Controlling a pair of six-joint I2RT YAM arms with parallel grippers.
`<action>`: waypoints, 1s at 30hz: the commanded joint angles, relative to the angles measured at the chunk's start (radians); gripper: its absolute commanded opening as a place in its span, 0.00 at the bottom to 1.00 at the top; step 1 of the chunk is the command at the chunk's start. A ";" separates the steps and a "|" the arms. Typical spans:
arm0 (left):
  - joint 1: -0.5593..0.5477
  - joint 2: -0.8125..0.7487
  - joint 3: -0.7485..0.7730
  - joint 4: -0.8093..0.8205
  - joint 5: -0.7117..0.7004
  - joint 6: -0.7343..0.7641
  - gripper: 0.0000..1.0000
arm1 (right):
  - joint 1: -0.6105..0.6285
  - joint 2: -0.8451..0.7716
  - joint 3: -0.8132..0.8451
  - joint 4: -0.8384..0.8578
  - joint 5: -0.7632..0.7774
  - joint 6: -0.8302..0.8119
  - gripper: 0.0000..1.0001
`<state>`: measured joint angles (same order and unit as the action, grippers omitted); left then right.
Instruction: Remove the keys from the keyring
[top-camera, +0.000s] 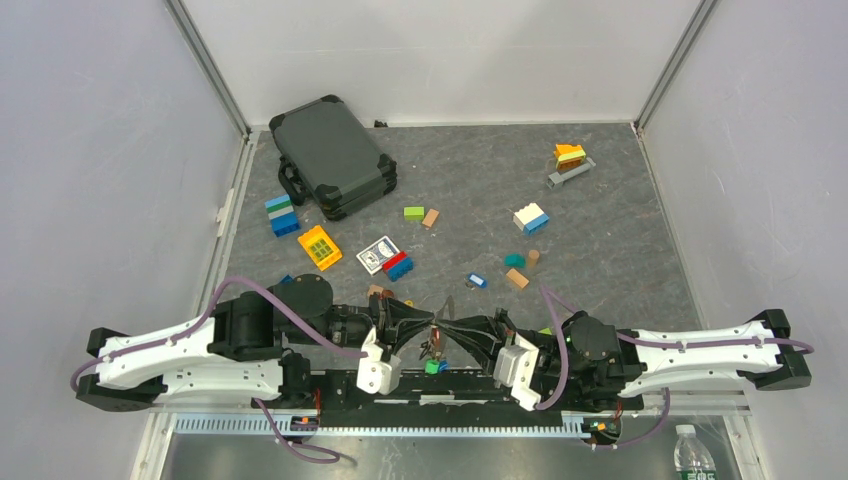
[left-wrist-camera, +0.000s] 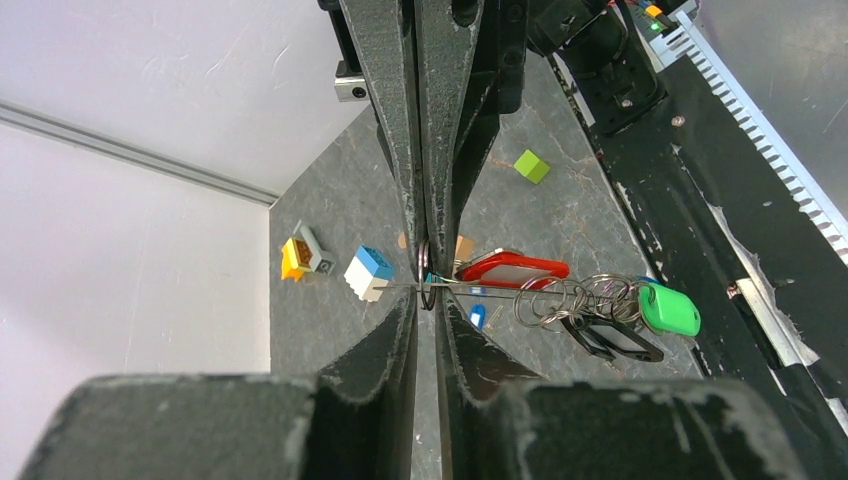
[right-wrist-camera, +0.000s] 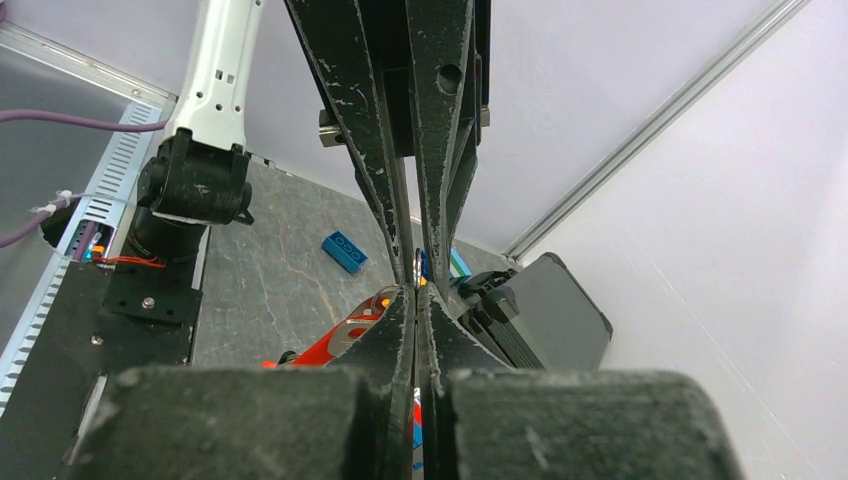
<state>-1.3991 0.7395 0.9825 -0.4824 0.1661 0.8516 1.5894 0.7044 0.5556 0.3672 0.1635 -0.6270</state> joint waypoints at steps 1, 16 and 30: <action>-0.006 0.002 0.041 0.056 0.048 -0.030 0.18 | 0.000 0.004 0.014 0.010 0.048 -0.013 0.00; -0.005 0.004 0.045 0.044 0.049 -0.028 0.17 | 0.000 0.004 0.010 0.010 0.057 -0.004 0.00; -0.006 -0.007 0.047 0.019 0.002 -0.022 0.24 | 0.001 -0.071 -0.022 0.058 0.024 0.006 0.00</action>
<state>-1.3994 0.7475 0.9901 -0.4774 0.1844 0.8516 1.5894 0.6647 0.5362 0.3290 0.2058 -0.6258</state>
